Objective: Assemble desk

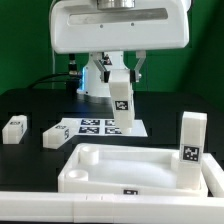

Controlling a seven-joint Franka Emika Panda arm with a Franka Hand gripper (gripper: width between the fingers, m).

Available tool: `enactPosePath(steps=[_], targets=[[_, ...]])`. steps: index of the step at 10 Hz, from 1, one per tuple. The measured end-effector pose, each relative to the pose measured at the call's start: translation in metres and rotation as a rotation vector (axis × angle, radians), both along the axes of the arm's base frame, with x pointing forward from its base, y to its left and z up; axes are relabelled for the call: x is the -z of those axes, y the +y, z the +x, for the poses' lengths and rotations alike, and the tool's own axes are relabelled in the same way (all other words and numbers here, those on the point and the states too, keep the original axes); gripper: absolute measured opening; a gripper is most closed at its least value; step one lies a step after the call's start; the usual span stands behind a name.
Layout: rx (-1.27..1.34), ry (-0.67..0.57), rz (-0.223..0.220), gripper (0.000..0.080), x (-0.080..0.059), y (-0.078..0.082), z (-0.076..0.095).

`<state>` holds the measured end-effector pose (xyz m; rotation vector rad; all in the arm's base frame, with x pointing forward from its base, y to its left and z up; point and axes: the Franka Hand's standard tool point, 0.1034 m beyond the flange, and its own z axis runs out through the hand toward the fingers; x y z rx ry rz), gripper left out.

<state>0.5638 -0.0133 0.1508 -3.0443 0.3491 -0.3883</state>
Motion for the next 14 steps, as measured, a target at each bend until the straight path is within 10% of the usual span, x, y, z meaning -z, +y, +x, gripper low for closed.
enactPosePath(steps=[14], targets=[[-0.082, -0.287, -0.132, 0.0290, -0.022, -0.028, 0.060]])
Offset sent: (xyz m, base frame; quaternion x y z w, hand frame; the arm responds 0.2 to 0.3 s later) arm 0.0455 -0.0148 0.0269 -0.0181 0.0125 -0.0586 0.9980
